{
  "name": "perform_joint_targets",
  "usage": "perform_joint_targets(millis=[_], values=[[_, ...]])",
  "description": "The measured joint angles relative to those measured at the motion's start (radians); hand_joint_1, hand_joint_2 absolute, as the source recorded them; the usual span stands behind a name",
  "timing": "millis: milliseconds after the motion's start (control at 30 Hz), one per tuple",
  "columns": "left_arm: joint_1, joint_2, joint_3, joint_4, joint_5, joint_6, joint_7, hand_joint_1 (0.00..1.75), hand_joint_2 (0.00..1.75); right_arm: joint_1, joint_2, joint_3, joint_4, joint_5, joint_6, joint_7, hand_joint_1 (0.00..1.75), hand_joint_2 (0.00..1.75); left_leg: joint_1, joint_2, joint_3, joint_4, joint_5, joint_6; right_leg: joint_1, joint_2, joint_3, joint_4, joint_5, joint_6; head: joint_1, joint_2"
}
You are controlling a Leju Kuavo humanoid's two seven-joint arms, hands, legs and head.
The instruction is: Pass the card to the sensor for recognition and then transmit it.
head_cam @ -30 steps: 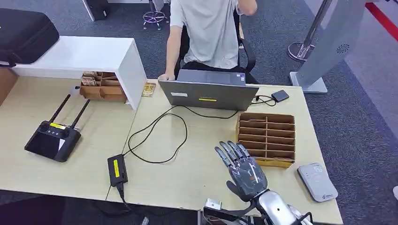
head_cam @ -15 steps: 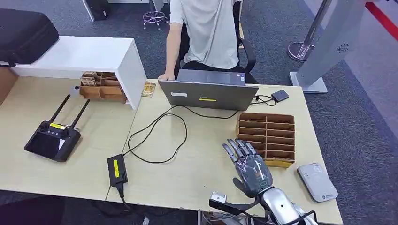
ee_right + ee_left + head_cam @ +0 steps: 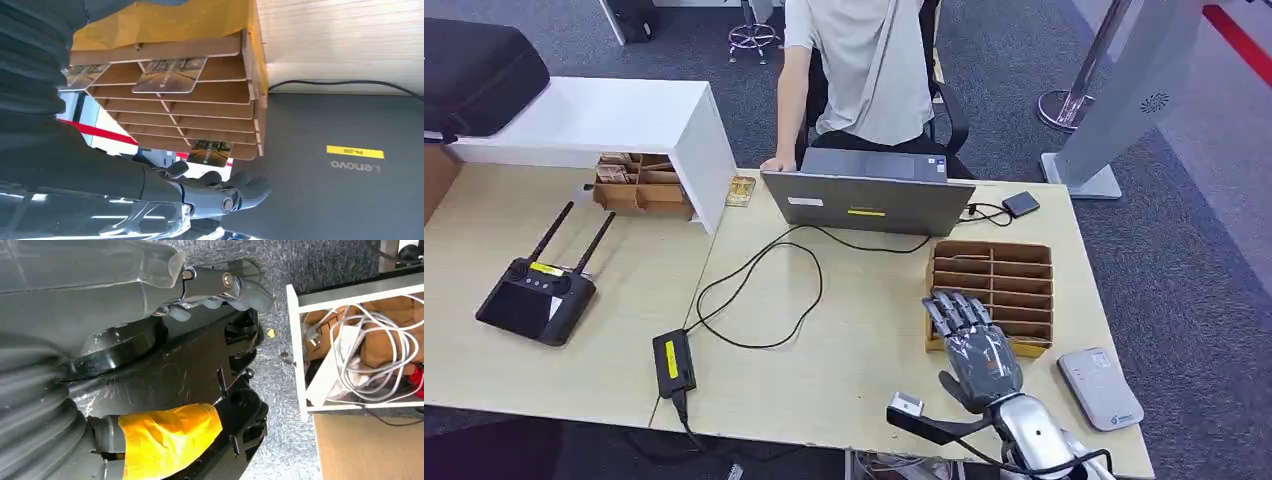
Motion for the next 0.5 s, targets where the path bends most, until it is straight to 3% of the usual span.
perform_joint_targets(millis=[500], values=[[0.000, 0.000, 0.000, 0.000, 0.001, -0.003, -0.005, 0.00, 1.75, 0.024, -0.002, -0.091, 0.003, 0.026, -0.005, 0.012, 0.00, 1.75, 0.000, 0.000, 0.000, 0.000, 0.000, 0.000, 0.000, 0.000, 0.000, 0.000, 0.000, 0.000, 0.000, 0.000]])
